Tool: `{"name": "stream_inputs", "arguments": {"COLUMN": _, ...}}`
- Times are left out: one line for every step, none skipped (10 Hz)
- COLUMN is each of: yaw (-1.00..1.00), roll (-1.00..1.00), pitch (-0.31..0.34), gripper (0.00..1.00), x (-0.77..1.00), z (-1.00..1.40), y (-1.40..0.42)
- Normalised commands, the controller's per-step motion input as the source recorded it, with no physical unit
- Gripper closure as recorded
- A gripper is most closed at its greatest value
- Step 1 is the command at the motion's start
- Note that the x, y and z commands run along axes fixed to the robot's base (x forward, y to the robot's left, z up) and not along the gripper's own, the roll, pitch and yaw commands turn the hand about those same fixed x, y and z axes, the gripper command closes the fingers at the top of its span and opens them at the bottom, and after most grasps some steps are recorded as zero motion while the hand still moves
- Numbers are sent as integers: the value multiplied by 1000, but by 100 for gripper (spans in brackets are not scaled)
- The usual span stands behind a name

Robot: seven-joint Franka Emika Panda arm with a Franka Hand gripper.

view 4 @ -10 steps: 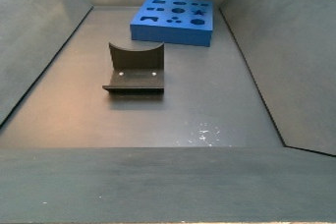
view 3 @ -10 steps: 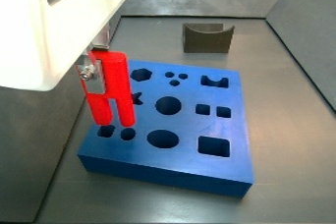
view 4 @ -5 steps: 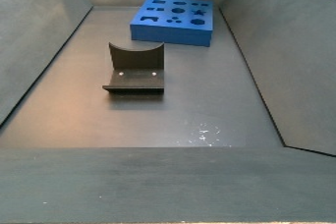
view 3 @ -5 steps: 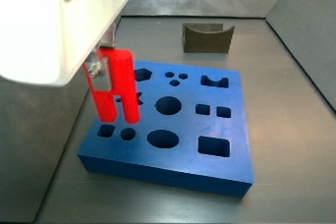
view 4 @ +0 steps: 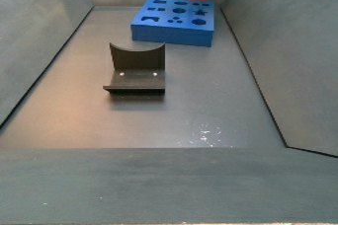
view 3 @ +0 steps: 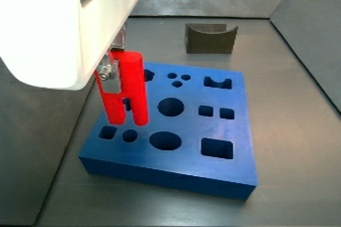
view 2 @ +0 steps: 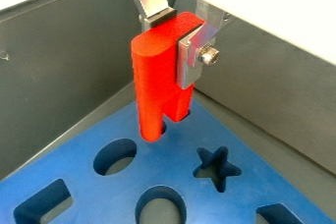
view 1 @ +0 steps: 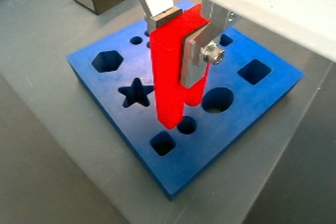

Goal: Pick up the square-circle object. Move up. Rotate the square-circle object. Place the square-circle object on the fixture. Regrasp the square-circle object. Move to above the board. Insert the square-circle object.
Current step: Insert the square-circle object.

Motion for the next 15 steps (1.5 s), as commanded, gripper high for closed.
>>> {"name": "stream_inputs", "arguments": {"yaw": 0, "roll": 107, "pitch": -39, "gripper": 100, "x": 0, "z": -66, "y": 0}}
{"name": "stream_inputs", "arguments": {"yaw": 0, "roll": 116, "pitch": -60, "gripper": 100, "x": 0, "z": -94, "y": -46}}
{"name": "stream_inputs", "arguments": {"yaw": 0, "roll": 154, "pitch": -49, "gripper": 100, "x": 0, "z": -126, "y": -186}}
{"name": "stream_inputs", "arguments": {"yaw": 0, "roll": 129, "pitch": -7, "gripper": 100, "x": 54, "z": -174, "y": -174}}
{"name": "stream_inputs", "arguments": {"yaw": -11, "roll": 123, "pitch": 0, "gripper": 100, "x": 189, "z": -226, "y": -183}}
{"name": "stream_inputs", "arguments": {"yaw": -46, "roll": 111, "pitch": 0, "gripper": 100, "x": 257, "z": -291, "y": -123}}
{"name": "stream_inputs", "arguments": {"yaw": -51, "roll": 137, "pitch": 0, "gripper": 100, "x": 309, "z": -309, "y": -134}}
{"name": "stream_inputs", "arguments": {"yaw": -57, "roll": 117, "pitch": 0, "gripper": 100, "x": 269, "z": -266, "y": -89}}
{"name": "stream_inputs", "arguments": {"yaw": -43, "roll": 109, "pitch": 0, "gripper": 100, "x": 49, "z": -257, "y": -49}}
{"name": "stream_inputs", "arguments": {"yaw": -3, "roll": 79, "pitch": -7, "gripper": 100, "x": -46, "z": -203, "y": 0}}
{"name": "stream_inputs", "arguments": {"yaw": -31, "roll": 30, "pitch": -36, "gripper": 100, "x": -320, "z": -120, "y": 0}}
{"name": "stream_inputs", "arguments": {"yaw": -57, "roll": 0, "pitch": -44, "gripper": 100, "x": -369, "z": -20, "y": 9}}
{"name": "stream_inputs", "arguments": {"yaw": -71, "roll": 0, "pitch": -56, "gripper": 100, "x": -414, "z": -14, "y": 9}}
{"name": "stream_inputs", "arguments": {"yaw": -51, "roll": 0, "pitch": -53, "gripper": 100, "x": -346, "z": 0, "y": 6}}
{"name": "stream_inputs", "arguments": {"yaw": -17, "roll": 0, "pitch": -11, "gripper": 100, "x": -71, "z": 0, "y": 0}}
